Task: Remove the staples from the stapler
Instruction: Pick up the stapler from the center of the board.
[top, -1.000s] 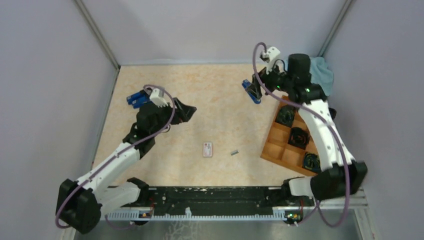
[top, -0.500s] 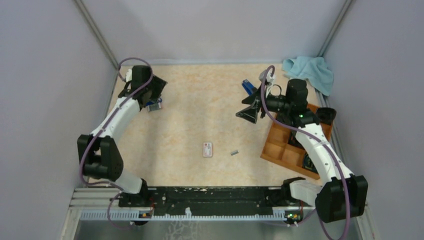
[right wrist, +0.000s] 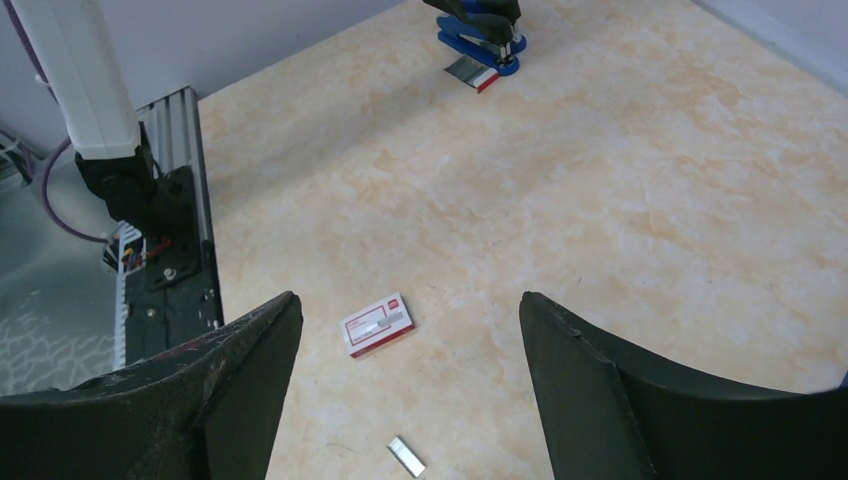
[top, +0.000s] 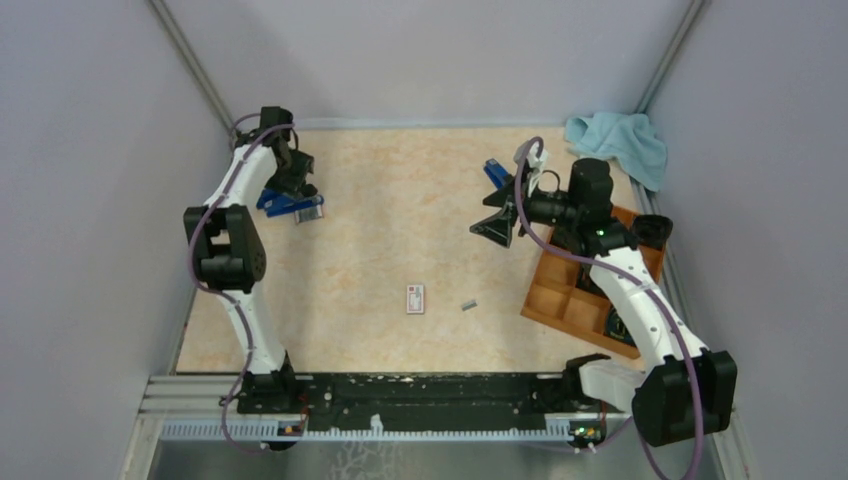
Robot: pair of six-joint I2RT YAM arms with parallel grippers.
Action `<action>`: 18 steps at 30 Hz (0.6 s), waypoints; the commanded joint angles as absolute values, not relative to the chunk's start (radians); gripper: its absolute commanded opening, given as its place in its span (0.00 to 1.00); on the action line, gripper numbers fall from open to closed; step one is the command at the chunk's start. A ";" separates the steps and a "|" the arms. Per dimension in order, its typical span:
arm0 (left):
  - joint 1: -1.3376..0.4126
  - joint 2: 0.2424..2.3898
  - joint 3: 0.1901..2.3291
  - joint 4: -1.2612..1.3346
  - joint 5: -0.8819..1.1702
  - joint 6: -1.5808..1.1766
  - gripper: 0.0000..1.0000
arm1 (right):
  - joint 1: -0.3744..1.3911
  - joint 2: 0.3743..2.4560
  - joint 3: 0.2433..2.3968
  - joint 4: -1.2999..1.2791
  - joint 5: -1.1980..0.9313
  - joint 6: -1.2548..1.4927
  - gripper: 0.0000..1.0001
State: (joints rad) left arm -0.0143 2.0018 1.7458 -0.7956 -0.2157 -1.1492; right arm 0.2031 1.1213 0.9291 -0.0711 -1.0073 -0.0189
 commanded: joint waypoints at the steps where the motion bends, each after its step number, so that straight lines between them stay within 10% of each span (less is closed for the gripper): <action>1: -0.007 2.055 1.822 -0.913 -0.205 -1.151 0.70 | 0.222 1.117 0.960 -0.074 -0.983 -0.075 0.80; 18: 0.044 2.165 1.833 -0.856 -0.125 -1.159 0.67 | 0.229 1.134 0.951 -0.078 -0.974 -0.101 0.80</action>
